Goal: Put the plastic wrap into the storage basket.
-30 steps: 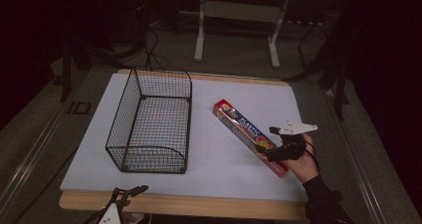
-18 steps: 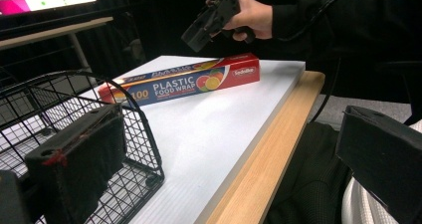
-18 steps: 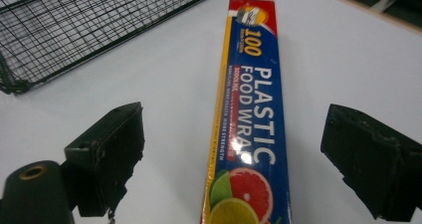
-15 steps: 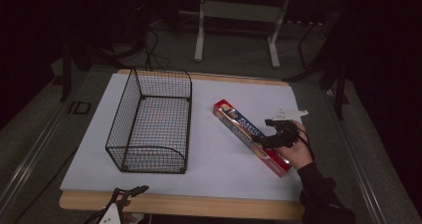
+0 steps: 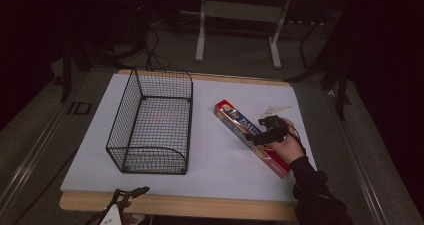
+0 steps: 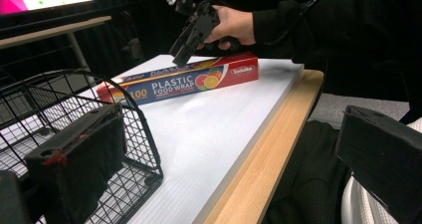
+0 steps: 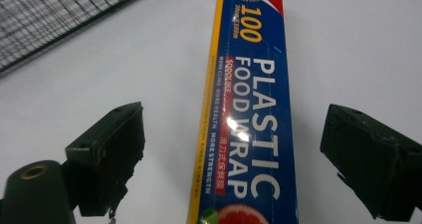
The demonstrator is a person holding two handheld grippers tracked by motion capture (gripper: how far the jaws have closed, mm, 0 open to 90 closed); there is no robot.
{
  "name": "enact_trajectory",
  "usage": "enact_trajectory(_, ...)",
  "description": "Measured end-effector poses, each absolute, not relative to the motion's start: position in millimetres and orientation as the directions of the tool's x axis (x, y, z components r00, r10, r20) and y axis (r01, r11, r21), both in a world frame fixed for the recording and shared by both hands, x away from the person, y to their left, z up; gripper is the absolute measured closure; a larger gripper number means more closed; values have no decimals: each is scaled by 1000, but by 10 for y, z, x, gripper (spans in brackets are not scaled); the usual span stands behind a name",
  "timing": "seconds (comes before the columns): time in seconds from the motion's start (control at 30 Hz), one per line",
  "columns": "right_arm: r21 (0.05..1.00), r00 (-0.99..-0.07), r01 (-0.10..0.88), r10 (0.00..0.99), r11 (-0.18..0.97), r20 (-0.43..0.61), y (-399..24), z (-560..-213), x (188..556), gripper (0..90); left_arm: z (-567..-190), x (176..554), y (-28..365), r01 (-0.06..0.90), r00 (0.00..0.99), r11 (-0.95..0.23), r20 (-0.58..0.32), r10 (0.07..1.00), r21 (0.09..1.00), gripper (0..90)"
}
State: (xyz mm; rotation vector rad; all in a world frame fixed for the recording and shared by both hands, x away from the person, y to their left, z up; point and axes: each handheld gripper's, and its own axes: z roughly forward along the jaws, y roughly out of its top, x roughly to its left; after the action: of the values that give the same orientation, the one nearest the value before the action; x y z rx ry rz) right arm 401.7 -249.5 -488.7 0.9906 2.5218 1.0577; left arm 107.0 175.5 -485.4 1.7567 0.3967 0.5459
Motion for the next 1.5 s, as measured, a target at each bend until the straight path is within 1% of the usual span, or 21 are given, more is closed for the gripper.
enact_trajectory(0.13,678,-735,518,676,521,42,-2457,-4953,4071,137,-4854,1072,1755,-19,833,-248,152,532,969,1)
enact_trajectory(0.2,673,-733,523,679,523,41,-2449,-4966,4084,140,-4856,1073,1754,-18,833,-248,152,532,969,1)
enact_trajectory(0.23,651,-723,543,689,530,43,-2433,-4993,4117,140,-4856,1074,1753,-18,833,-249,152,532,968,1)
enact_trajectory(0.4,605,-717,577,695,549,53,-2409,-5054,4190,137,-4856,1073,1754,-18,833,-249,152,531,968,1)
enact_trajectory(0.43,576,-710,594,702,562,47,-2389,-5087,4219,141,-4856,1073,1754,-18,833,-249,152,531,968,1)
enact_trajectory(0.5,562,-715,598,698,572,50,-2379,-5094,4229,147,-4856,1073,1754,-18,834,-249,152,531,968,1)
enact_trajectory(0.6,498,-717,624,695,603,56,-2332,-5120,4257,162,-4857,1074,1753,-19,834,-250,153,530,968,1)
enact_trajectory(0.63,498,-717,624,695,603,56,-2332,-5120,4257,162,-4856,1073,1754,-19,834,-251,153,530,968,1)
enact_trajectory(0.67,460,-721,636,689,619,69,-2314,-5144,4272,188,-4857,1074,1754,-18,834,-250,152,531,968,1)
enact_trajectory(0.83,402,-713,658,698,637,60,-2282,-5172,4288,226,-4857,1075,1753,-18,834,-250,152,530,968,1)
enact_trajectory(0.87,373,-717,663,694,649,67,-2267,-5187,4294,234,-4857,1075,1753,-18,834,-252,154,530,968,1)
enact_trajectory(0.9,357,-714,667,698,654,56,-2259,-5194,4297,263,-4857,1075,1753,-18,834,-252,153,530,968,1)
enact_trajectory(0.93,357,-714,667,698,654,56,-2259,-5194,4297,263,-4857,1075,1753,-18,834,-252,153,530,968,1)
enact_trajectory(0.97,343,-712,671,700,657,50,-2251,-5200,4303,306,-4857,1074,1753,-18,834,-252,153,530,968,1)
enact_trajectory(1.0,343,-712,671,700,657,50,-2251,-5200,4303,306,-4857,1074,1754,-17,834,-251,153,530,968,1)
enact_trajectory(1.03,329,-710,675,703,660,47,-2246,-5179,4306,362,-4858,1074,1754,-17,834,-250,152,531,968,1)
enact_trajectory(1.07,329,-710,675,703,660,47,-2246,-5179,4306,362,-4857,1075,1754,-17,833,-252,152,531,968,1)
enact_trajectory(1.1,317,-705,679,709,662,31,-2224,-5167,4303,381,-4858,1075,1754,-17,834,-253,153,531,967,1)
enact_trajectory(1.23,296,-699,685,715,665,10,-2188,-5149,4298,392,-4857,1075,1753,-18,833,-253,154,531,967,1)
enact_trajectory(1.27,292,-687,699,726,653,22,-2181,-5142,4290,394,-4857,1075,1754,-18,833,-253,154,532,967,1)
enact_trajectory(1.5,300,-664,718,748,629,21,-2120,-5040,4248,395,-4857,1077,1754,-18,832,-254,155,532,967,1)
